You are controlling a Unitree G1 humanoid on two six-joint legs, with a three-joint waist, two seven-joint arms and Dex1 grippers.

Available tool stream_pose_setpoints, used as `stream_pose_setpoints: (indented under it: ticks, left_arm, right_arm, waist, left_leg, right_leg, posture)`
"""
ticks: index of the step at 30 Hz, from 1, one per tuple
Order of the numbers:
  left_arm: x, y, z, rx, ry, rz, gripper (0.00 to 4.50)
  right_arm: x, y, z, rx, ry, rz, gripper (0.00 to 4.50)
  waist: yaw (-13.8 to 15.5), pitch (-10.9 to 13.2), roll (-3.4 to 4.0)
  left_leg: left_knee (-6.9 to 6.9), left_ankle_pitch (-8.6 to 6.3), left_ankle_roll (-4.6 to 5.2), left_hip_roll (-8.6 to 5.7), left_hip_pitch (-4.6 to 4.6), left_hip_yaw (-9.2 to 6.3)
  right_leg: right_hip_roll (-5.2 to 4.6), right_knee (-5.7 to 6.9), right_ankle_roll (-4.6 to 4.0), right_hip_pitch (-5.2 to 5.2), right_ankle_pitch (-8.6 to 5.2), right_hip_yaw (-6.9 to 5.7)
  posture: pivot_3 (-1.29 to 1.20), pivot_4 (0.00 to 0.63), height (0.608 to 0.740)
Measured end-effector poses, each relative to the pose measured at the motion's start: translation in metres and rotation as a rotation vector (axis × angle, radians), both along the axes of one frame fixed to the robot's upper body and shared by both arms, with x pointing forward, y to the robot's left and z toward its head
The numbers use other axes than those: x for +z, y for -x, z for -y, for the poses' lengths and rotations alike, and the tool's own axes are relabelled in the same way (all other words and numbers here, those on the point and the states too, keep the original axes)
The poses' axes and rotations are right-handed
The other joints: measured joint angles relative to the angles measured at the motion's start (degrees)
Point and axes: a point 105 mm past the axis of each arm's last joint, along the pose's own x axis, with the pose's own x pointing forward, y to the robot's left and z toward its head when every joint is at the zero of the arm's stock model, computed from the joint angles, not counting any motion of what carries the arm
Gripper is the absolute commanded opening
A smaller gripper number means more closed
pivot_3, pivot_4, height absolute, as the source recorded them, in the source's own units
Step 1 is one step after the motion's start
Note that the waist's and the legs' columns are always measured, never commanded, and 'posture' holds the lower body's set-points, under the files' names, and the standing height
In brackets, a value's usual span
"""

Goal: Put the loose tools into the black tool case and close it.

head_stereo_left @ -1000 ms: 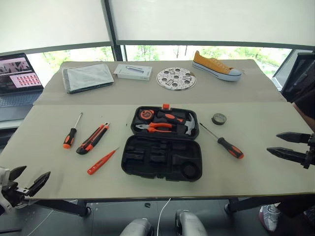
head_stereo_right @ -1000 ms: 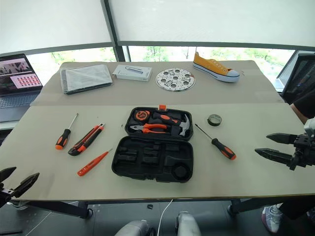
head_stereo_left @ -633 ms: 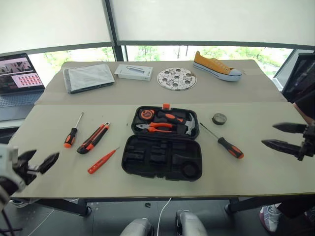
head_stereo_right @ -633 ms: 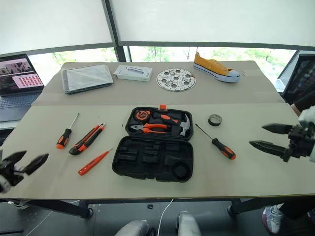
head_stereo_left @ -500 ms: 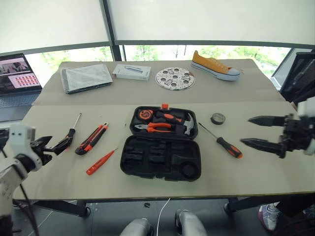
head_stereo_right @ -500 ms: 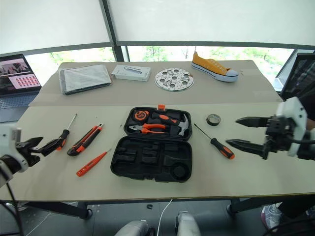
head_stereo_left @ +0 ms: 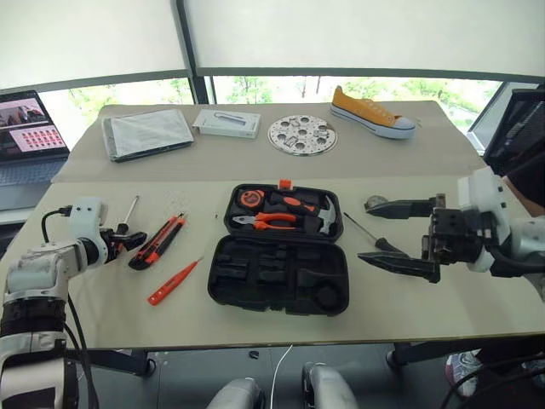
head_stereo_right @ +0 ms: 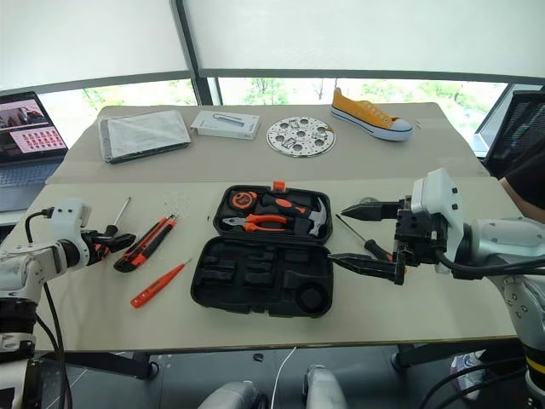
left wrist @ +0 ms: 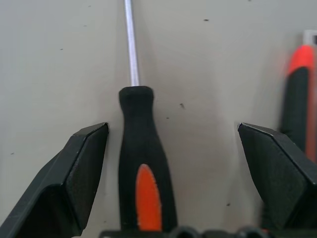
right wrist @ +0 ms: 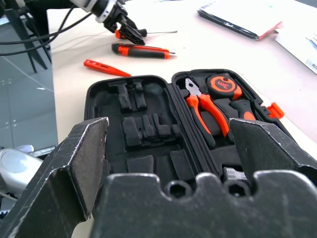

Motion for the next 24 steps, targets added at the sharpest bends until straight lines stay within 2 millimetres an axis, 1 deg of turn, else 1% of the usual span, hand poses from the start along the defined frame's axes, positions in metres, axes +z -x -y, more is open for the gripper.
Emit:
stream_pose_setpoints:
  ticks: [3,4,6,8,9,14,15,16,18,19,20,21,22,23,24]
  left_arm:
    - [-0.001,0.002,-0.004,0.012,-0.015,-0.008,2.78]
    - [-0.002,0.003,-0.005,0.015,-0.011,-0.011,2.35]
    - [-0.003,0.004,-0.006,0.018,-0.012,-0.014,1.73]
    - [-0.003,0.005,-0.008,0.021,-0.008,-0.013,0.95]
    - [-0.003,0.005,-0.008,0.016,-0.006,-0.011,0.87]
    - [0.0,0.003,-0.008,-0.001,0.007,0.012,0.87]
    - [0.004,0.0,-0.006,-0.026,-0.002,0.038,0.87]
    - [0.013,-0.004,-0.001,-0.085,-0.036,0.092,0.87]
    - [0.042,-0.012,0.02,-0.265,-0.172,0.23,0.87]
    - [0.051,-0.013,0.029,-0.329,-0.213,0.272,0.87]
    - [0.065,-0.015,0.047,-0.432,-0.257,0.329,0.87]
    - [0.073,-0.014,0.062,-0.52,-0.28,0.363,0.87]
    - [0.081,-0.01,0.087,-0.653,-0.299,0.398,0.87]
    - [0.084,-0.005,0.112,-0.793,-0.306,0.42,0.87]
    - [0.083,0.002,0.134,-0.925,-0.316,0.422,0.87]
  right_arm:
    - [-0.003,0.0,0.001,-0.009,0.002,-0.009,4.5]
    - [-0.004,-0.001,0.001,-0.015,0.005,-0.01,4.5]
    - [-0.005,-0.001,0.001,-0.016,0.008,-0.011,4.5]
    - [-0.006,-0.002,0.001,-0.017,0.013,-0.012,4.5]
    - [-0.007,-0.002,0.0,-0.017,0.014,-0.014,4.5]
    - [-0.009,-0.003,0.001,-0.02,0.028,-0.015,4.5]
    - [-0.011,-0.003,0.002,-0.019,0.035,-0.025,4.5]
    - [-0.015,-0.001,0.004,-0.022,0.054,-0.049,4.5]
    - [-0.023,0.002,0.01,-0.029,0.088,-0.1,4.5]
    - [-0.026,0.003,0.011,-0.029,0.096,-0.112,4.5]
    - [-0.028,0.004,0.012,-0.032,0.101,-0.122,4.5]
    - [-0.033,0.005,0.014,-0.037,0.11,-0.137,4.5]
    - [-0.039,0.007,0.016,-0.044,0.121,-0.158,4.5]
    - [-0.043,0.008,0.018,-0.051,0.13,-0.173,4.5]
    - [-0.047,0.01,0.019,-0.056,0.135,-0.183,4.5]
  waist:
    - [0.0,0.0,0.0]
    - [0.0,0.0,0.0]
    - [0.0,0.0,0.0]
    - [0.0,0.0,0.0]
    - [0.0,0.0,0.0]
    - [0.1,0.0,-0.01]
    - [0.1,0.0,-0.04]
    - [0.2,0.0,-0.09]
    - [0.6,0.1,-0.25]
    - [0.8,0.1,-0.26]
    - [0.9,0.1,-0.25]
    - [0.9,0.1,-0.26]
    - [1.0,0.1,-0.26]
    - [1.0,0.1,-0.25]
    - [0.9,0.1,-0.25]
  left_leg:
    - [0.04,0.01,-0.02,0.01,0.01,0.01]
    - [0.06,0.02,-0.03,0.01,0.01,0.01]
    - [0.08,0.02,-0.04,0.01,0.02,0.01]
    - [0.08,0.02,-0.04,0.01,0.03,0.01]
    - [0.08,0.02,-0.04,0.01,0.03,0.01]
    - [0.12,0.03,-0.04,0.01,-0.01,0.01]
    - [0.15,0.03,-0.04,0.02,-0.04,0.0]
    - [0.18,0.03,-0.04,0.02,-0.07,-0.01]
    - [0.26,0.02,-0.04,0.01,-0.18,-0.08]
    - [0.27,0.02,-0.04,0.0,-0.17,-0.08]
    - [0.27,0.01,-0.02,-0.08,-0.19,-0.07]
    - [0.27,0.01,-0.02,-0.09,-0.2,-0.08]
    - [0.3,-0.02,0.03,-0.11,-0.21,-0.07]
    - [0.3,-0.03,0.05,-0.15,-0.21,-0.06]
    - [0.3,-0.03,0.06,-0.16,-0.21,-0.04]
  right_leg:
    - [0.0,0.04,0.0,0.02,0.0,0.01]
    - [0.0,0.06,0.0,0.02,0.0,0.01]
    - [-0.01,0.07,0.0,0.04,0.01,0.02]
    - [-0.01,0.08,0.0,0.04,0.01,0.01]
    - [-0.01,0.08,0.0,0.04,0.01,0.01]
    - [-0.01,0.08,-0.02,0.03,0.01,-0.02]
    - [-0.01,0.08,-0.03,0.02,0.02,-0.03]
    - [-0.02,0.07,-0.03,0.01,0.03,-0.05]
    - [-0.09,0.0,-0.06,0.01,0.05,-0.07]
    - [-0.12,-0.01,-0.05,0.04,0.06,-0.08]
    - [-0.16,-0.02,-0.02,0.03,0.07,-0.09]
    - [-0.21,-0.05,0.03,0.04,0.1,-0.1]
    - [-0.22,-0.04,0.05,0.04,0.11,-0.1]
    - [-0.24,-0.05,0.08,0.04,0.12,-0.1]
    - [-0.24,-0.05,0.1,0.04,0.13,-0.1]
  posture:
    - [0.0,0.15,0.737]
    - [0.0,0.15,0.737]
    - [0.0,0.15,0.737]
    - [0.0,0.15,0.737]
    - [0.0,0.15,0.737]
    - [0.0,0.15,0.737]
    - [0.0,0.15,0.737]
    - [0.0,0.15,0.737]
    - [0.0,0.15,0.737]
    - [0.0,0.15,0.737]
    - [0.0,0.15,0.737]
    - [0.0,0.15,0.737]
    - [0.0,0.15,0.737]
    - [0.0,0.15,0.737]
    - [0.0,0.15,0.737]
